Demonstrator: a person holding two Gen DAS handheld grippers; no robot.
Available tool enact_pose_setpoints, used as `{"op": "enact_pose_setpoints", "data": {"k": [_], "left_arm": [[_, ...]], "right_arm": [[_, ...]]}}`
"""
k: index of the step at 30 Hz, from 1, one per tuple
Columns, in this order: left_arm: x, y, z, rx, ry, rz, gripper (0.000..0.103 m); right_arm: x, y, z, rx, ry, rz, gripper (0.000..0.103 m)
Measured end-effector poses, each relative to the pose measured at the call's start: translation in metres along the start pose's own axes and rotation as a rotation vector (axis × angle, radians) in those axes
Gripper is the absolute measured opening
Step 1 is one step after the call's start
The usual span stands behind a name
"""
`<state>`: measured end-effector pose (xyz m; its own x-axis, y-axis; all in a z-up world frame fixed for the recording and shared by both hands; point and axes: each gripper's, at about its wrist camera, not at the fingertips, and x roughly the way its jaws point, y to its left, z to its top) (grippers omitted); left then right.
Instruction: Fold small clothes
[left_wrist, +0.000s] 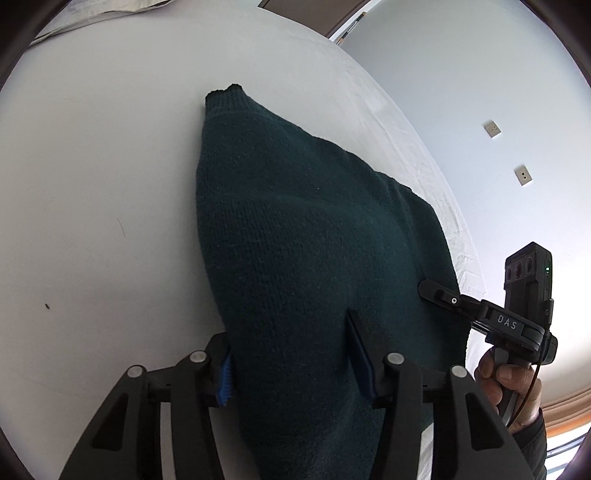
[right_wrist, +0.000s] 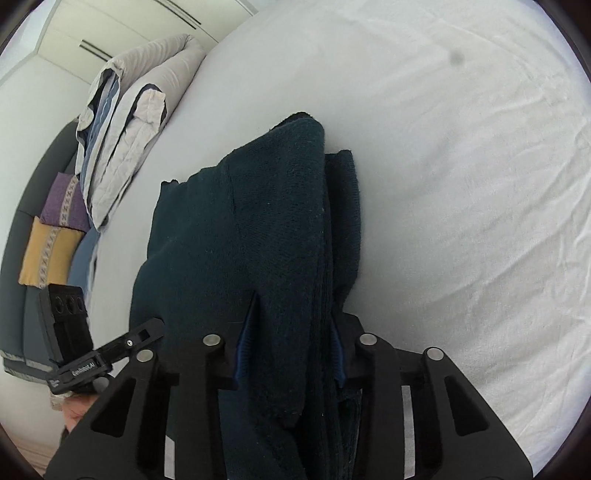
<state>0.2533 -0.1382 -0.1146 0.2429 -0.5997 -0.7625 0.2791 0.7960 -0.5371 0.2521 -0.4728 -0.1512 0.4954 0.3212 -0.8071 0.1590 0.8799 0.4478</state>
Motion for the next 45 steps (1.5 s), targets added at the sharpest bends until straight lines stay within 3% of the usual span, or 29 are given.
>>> {"op": "enact_pose_setpoints", "data": {"k": [4, 10, 19, 25, 29, 34, 36, 38, 45], "left_arm": [[-0.012, -0.007, -0.003, 0.032, -0.008, 0.034, 0.042], [-0.056, -0.018, -0.022, 0.097, -0.062, 0.081, 0.039], [-0.159, 0.018, -0.064, 0.124, -0.134, 0.132, 0.039], [-0.196, 0.050, -0.098, 0.109, -0.135, 0.175, 0.040], [-0.201, 0.073, -0.128, 0.084, -0.112, 0.176, 0.040], [-0.185, 0.103, -0.156, 0.044, -0.060, 0.180, 0.041], [-0.177, 0.118, -0.160, 0.014, -0.054, 0.168, 0.047], [-0.175, 0.131, -0.161, -0.042, -0.057, 0.123, 0.049], [-0.169, 0.137, -0.164, -0.040, -0.074, 0.119, 0.059]], "right_arm": [[-0.009, 0.043, -0.009, -0.140, -0.062, -0.146, 0.023], [-0.043, 0.099, -0.031, -0.245, -0.146, -0.162, 0.021], [-0.067, 0.197, -0.089, -0.333, -0.165, -0.035, 0.021], [-0.061, 0.249, -0.138, -0.364, -0.125, 0.031, 0.021], [-0.054, 0.252, -0.177, -0.340, -0.078, 0.067, 0.021], [-0.023, 0.242, -0.212, -0.303, -0.012, 0.052, 0.021], [-0.011, 0.230, -0.216, -0.278, -0.011, 0.032, 0.021], [0.002, 0.210, -0.215, -0.208, 0.015, 0.065, 0.022], [0.027, 0.180, -0.215, -0.152, 0.014, 0.174, 0.029]]}}
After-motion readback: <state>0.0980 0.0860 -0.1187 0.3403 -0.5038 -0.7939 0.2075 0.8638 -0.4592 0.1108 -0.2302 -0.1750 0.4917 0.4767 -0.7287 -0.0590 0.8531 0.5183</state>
